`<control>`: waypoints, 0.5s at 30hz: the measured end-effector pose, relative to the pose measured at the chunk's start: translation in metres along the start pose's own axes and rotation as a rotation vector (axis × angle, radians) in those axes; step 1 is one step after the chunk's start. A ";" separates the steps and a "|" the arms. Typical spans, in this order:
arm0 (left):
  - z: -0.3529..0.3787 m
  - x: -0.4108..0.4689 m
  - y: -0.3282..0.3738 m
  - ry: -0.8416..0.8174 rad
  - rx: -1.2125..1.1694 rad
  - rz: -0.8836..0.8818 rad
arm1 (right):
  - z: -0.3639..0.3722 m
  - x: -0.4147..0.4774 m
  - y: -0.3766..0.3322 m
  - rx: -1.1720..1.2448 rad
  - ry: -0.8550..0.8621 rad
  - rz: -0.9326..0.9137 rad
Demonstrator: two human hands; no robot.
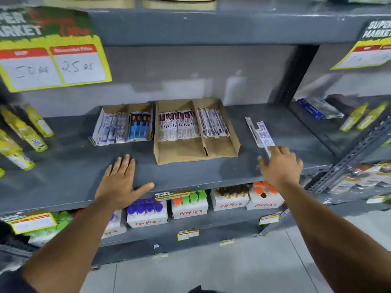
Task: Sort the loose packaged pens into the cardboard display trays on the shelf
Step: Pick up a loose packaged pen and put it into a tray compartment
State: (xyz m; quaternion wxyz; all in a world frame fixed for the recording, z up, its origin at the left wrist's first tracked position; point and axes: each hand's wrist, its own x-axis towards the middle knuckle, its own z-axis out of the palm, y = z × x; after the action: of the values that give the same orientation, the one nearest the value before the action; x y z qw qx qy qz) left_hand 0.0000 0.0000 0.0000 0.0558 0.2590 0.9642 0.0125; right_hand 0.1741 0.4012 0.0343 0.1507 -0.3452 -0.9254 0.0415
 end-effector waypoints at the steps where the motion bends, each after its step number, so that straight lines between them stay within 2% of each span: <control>1: 0.000 0.000 -0.001 -0.010 0.007 -0.001 | -0.001 0.003 0.009 0.060 -0.015 0.056; 4: 0.005 0.003 -0.003 0.037 0.022 0.001 | 0.005 0.010 0.033 0.164 -0.080 0.106; 9: 0.007 0.005 0.000 0.037 0.066 -0.005 | 0.011 0.017 0.043 0.223 -0.076 0.031; 15: 0.006 0.005 0.000 0.037 0.066 -0.005 | 0.008 0.016 0.041 0.431 -0.069 0.144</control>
State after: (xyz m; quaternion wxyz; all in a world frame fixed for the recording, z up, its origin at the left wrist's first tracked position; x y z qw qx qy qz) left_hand -0.0035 0.0022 -0.0062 0.0293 0.2579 0.9656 -0.0146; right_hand 0.1857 0.4433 0.0231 0.1858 -0.3687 -0.8727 0.2606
